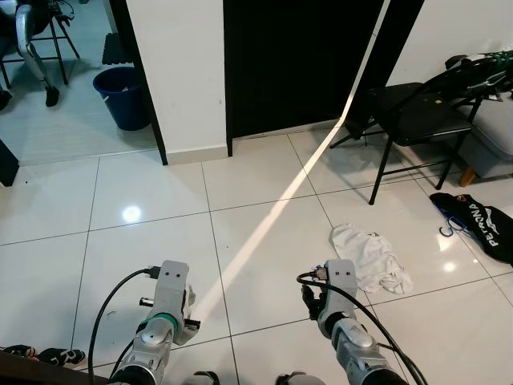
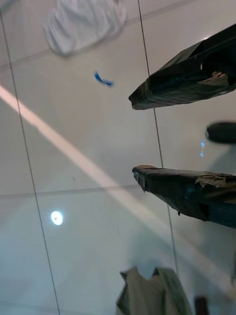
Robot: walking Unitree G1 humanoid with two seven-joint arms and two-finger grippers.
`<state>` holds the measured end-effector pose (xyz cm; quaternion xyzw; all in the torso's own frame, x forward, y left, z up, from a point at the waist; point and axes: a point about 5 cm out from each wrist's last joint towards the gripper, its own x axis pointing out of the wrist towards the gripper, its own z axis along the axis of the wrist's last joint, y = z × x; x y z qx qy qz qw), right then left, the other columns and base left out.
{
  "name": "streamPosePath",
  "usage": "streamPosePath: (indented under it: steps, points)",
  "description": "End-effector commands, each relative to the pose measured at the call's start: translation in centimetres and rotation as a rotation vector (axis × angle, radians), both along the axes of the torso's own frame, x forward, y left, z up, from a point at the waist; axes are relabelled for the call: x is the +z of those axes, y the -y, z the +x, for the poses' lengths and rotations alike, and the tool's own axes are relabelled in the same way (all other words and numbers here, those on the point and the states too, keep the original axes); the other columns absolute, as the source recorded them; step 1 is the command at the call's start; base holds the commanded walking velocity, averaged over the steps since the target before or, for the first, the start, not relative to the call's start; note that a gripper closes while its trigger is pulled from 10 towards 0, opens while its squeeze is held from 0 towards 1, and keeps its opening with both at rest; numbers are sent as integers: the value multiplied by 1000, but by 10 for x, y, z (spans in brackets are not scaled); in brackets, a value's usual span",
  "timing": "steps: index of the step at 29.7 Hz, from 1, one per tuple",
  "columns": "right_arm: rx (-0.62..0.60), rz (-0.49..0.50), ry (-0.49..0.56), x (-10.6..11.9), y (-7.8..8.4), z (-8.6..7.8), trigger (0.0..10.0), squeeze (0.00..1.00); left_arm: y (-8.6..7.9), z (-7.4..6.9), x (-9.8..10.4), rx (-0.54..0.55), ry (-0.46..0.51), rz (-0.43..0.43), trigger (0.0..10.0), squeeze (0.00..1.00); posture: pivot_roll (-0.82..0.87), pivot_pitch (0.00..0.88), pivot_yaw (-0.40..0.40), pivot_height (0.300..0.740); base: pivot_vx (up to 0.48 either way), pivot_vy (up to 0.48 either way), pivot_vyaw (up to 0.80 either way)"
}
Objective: Hang hanger
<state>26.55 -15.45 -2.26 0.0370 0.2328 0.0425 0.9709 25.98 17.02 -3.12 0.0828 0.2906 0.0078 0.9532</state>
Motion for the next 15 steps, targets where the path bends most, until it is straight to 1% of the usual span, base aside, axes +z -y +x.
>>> streamPosePath:
  steps: [1,4,9,11,13,15]
  points:
    - [-34,1,-2,-2,7,-4,10000,0,0,-3,-3,10,-17,-16,10000,0,11,44,27,740,0,0,0]
    - [-67,3,-17,-3,12,-4,10000,0,-1,-3,-3,10,-16,-16,10000,0,11,45,33,740,0,0,0]
    - [-81,0,-32,-4,16,-4,10000,0,-2,-3,-3,6,-25,-13,10000,0,7,63,39,740,0,0,0]
    - [-87,-3,-46,-5,16,-5,10000,0,-3,-4,-4,5,-31,-12,10000,0,3,63,42,740,0,0,0]
    - [-85,-26,-56,-6,11,-4,10000,0,-7,-2,-3,11,-39,-16,10000,0,-4,76,44,740,0,0,0]
    - [-85,-26,-56,-6,11,-4,10000,0,-7,-2,-3,11,-39,-16,10000,0,-4,76,44,740,0,0,0]
